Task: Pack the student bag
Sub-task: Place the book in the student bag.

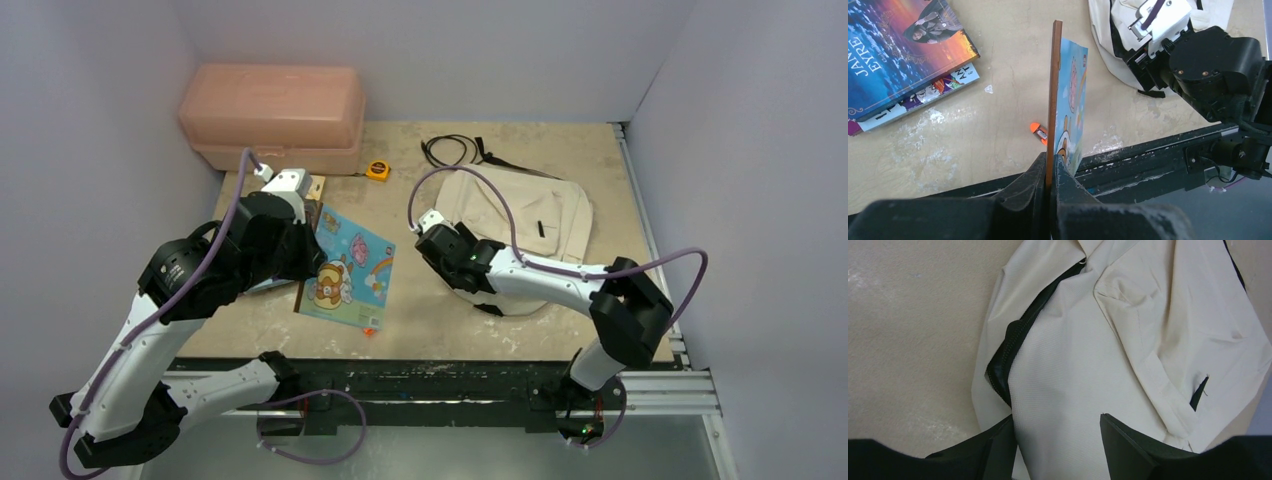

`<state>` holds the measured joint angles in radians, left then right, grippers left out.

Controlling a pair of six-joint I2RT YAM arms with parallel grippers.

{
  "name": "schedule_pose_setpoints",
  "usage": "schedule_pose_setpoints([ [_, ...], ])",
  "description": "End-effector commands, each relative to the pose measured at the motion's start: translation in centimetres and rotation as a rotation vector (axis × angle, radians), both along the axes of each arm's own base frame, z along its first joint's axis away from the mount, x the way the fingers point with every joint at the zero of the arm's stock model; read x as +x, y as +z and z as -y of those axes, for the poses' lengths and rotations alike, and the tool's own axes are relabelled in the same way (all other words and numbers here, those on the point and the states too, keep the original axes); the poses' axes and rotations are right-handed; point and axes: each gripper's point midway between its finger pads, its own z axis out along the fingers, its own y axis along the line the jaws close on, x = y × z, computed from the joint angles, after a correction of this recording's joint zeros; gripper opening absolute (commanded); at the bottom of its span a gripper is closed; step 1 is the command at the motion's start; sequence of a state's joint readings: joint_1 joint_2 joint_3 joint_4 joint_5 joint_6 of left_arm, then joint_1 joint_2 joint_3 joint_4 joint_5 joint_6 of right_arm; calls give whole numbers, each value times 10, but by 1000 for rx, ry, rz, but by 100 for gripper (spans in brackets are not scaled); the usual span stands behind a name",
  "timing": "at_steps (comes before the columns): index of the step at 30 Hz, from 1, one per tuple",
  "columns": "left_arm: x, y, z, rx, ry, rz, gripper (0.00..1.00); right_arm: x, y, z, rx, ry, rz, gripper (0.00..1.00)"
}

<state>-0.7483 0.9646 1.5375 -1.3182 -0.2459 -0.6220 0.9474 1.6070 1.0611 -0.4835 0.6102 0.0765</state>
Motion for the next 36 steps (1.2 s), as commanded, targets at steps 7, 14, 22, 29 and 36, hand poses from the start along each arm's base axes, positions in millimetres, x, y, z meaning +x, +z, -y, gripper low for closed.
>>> schedule_pose_setpoints([
  [7, 5, 5, 6, -45, 12, 21, 0, -2, 25, 22, 6, -78, 75, 55],
  [14, 3, 5, 5, -52, 12, 21, 0, -6, 3, 51, -148, -100, 84, 66],
  [22, 2, -1, 5, -61, 16, 14, 0, -5, 5, 69, -229, -175, 137, 51],
  [29, 6, 11, 16, -159, 47, 24, 0, 1, 45, 30, 17, -153, 110, 0],
  [36, 17, 32, 49, -336, 47, 16, 0, 8, 102, -4, 300, -251, -66, 0],
])
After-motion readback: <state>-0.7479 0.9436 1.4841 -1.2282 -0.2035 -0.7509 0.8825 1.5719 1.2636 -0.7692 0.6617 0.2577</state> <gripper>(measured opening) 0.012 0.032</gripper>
